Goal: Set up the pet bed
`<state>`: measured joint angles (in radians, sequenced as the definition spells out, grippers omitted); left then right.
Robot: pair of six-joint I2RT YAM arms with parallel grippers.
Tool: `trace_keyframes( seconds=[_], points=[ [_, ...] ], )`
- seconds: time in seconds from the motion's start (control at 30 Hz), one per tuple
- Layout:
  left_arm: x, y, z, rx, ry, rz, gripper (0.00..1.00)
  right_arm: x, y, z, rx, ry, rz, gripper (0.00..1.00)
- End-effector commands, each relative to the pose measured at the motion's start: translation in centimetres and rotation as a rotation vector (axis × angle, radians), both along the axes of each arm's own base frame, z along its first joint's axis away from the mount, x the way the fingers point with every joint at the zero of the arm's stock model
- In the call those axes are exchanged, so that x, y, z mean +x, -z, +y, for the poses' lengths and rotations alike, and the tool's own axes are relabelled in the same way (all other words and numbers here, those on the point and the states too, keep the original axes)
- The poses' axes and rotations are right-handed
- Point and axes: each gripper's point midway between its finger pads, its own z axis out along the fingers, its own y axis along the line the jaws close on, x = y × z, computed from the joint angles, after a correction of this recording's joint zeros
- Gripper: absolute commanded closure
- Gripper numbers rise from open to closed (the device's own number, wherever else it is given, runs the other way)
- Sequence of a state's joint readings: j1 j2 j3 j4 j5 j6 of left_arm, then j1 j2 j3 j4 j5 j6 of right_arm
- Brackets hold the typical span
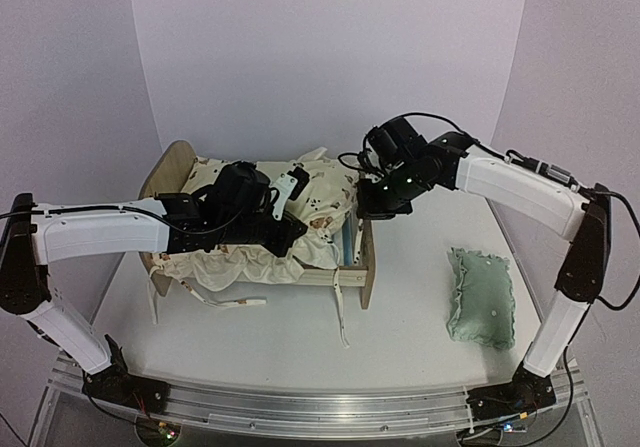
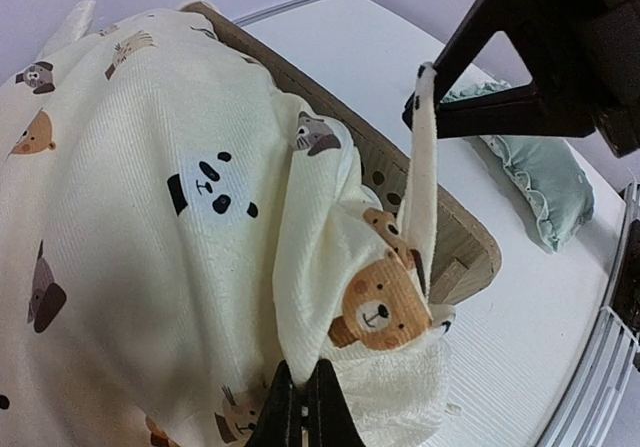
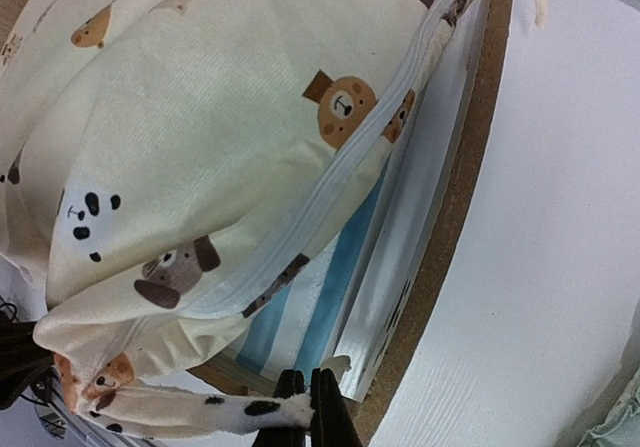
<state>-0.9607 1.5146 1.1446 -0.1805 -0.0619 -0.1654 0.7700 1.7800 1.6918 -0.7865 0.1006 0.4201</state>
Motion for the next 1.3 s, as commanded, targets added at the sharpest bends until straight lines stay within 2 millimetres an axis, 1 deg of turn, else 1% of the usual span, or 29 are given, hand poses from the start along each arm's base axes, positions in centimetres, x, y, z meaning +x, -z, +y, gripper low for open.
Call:
trace_keyframes(
  seconds=[0.0,0.1,0.17,0.37,0.5,0.57,0.63,0.7,0.77,0.9,1.03,1.1,1.17,1.27],
  points=[
    [0.7,-0.9,-0.1,-0.027,-0.013,-0.019,1.0,1.0,3.8,-0.6,0.043,0.07,0.172,1.0],
    [0.7,-1.0,-0.1,-0.027,-0.013,-0.021,1.0,0.9,6.4,-1.0,0.029,0.098,0.252,1.0],
    [0.7,-1.0,0.0,-0.026,-0.013,-0.021,1.0,0.9,7.3,-0.9,0.016,0.101,0.287,1.0],
    [0.6,-1.1,0.2,-0.026,-0.019,-0.025,1.0,0.4,9.2,-1.0,-0.044,0.114,0.386,1.0],
    [0.6,-1.1,0.3,-0.028,-0.021,-0.025,1.0,-0.5,10.2,-1.7,-0.074,0.129,0.418,1.0],
    [0.6,-1.0,0.3,-0.024,-0.019,-0.021,1.0,-1.0,10.2,-2.1,-0.085,0.131,0.417,0.93],
    [0.5,-0.9,0.2,-0.023,-0.018,-0.017,1.0,-1.6,10.0,-2.4,-0.098,0.123,0.413,0.78],
    [0.5,-0.7,0.1,-0.023,-0.016,-0.01,1.0,-2.0,9.3,-2.4,-0.102,0.101,0.402,0.63],
    [0.5,-0.6,-0.1,-0.023,-0.012,-0.005,1.0,-2.5,8.7,-2.1,-0.101,0.075,0.394,0.52],
    [0.6,-0.3,-0.4,-0.024,-0.007,0.01,1.0,-3.2,7.8,-1.9,-0.108,0.047,0.38,0.43],
    [0.8,0.1,-0.9,-0.02,-0.005,0.025,1.0,-3.3,7.2,-2.9,-0.145,0.058,0.349,0.33],
    [0.9,0.3,-1.2,-0.018,-0.003,0.029,1.0,-3.3,7.0,-3.1,-0.152,0.056,0.342,0.26],
    [1.0,0.5,-1.3,-0.013,-0.004,0.034,1.0,-3.4,6.6,-3.1,-0.146,0.045,0.335,0.23],
    [1.3,0.4,-1.4,-0.013,-0.016,0.034,1.0,-3.6,5.6,-2.8,-0.122,0.015,0.325,0.22]
  ],
)
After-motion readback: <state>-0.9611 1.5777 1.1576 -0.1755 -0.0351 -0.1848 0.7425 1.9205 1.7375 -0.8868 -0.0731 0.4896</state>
